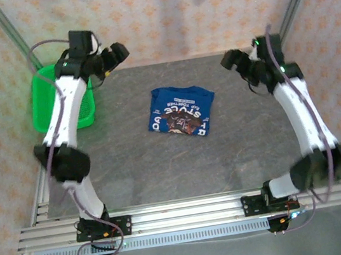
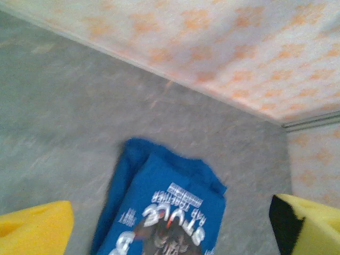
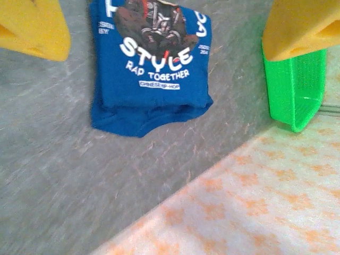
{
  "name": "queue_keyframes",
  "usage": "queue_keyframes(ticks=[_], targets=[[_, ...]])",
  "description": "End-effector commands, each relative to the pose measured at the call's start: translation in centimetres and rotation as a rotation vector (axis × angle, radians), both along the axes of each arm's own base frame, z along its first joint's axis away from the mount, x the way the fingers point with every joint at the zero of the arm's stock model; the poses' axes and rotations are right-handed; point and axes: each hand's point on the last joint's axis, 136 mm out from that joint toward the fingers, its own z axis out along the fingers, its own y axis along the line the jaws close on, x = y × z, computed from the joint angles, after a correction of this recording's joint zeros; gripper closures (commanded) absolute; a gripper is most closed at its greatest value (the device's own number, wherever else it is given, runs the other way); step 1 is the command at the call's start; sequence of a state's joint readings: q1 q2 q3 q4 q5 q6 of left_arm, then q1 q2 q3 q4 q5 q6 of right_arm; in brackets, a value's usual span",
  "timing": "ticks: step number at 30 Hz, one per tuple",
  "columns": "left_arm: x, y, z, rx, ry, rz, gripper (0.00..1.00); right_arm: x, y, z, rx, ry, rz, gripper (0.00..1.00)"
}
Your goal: Fold and stack the t-shirts
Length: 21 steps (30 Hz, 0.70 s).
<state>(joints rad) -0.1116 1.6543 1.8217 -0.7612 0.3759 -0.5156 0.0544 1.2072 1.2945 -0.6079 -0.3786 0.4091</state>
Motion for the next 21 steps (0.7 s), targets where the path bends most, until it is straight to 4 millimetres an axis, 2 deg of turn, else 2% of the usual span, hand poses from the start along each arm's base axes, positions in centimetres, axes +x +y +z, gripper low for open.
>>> queue_keyframes(ticks=[1, 6, 9, 12, 13, 16, 19, 21], targets=[[-3.0, 4.4, -4.8, 0.283, -0.028, 0.100, 0.00, -2.5, -3.7, -5.7, -0.156, 0.020, -0.141, 0.01], [-7.8, 11.5, -10.5, 0.445, 0.008, 0.328, 0.00, -4.8, -6.9, -12.3, -0.314, 0.088, -0.248, 0.01], [-9.3, 14.4, -12.2, 0.573, -0.055, 0.407, 0.00, -5.2, -9.4, -14.2, -0.430, 0.057, -0.342, 0.01], [-9.6, 15.4, -12.7, 0.627, -0.163, 0.429, 0.00, -4.5, -10.5, -14.9, -0.515, -0.085, -0.385, 0.01], [-9.3, 15.5, -12.2, 0.643, -0.218, 0.430, 0.00, -4.3, -10.7, -15.1, -0.528, -0.133, -0.397, 0.01], [-9.9, 15.7, -13.3, 0.669, -0.271, 0.435, 0.00, -3.7, -11.0, -16.0, -0.557, -0.202, -0.414, 0.01], [-9.6, 15.1, -14.9, 0.646, -0.295, 0.398, 0.00, -3.3, -11.0, -16.9, -0.569, -0.232, -0.417, 0.01], [-9.6, 14.7, -16.6, 0.645, -0.299, 0.375, 0.00, -2.8, -10.3, -17.2, -0.551, -0.293, -0.385, 0.01]])
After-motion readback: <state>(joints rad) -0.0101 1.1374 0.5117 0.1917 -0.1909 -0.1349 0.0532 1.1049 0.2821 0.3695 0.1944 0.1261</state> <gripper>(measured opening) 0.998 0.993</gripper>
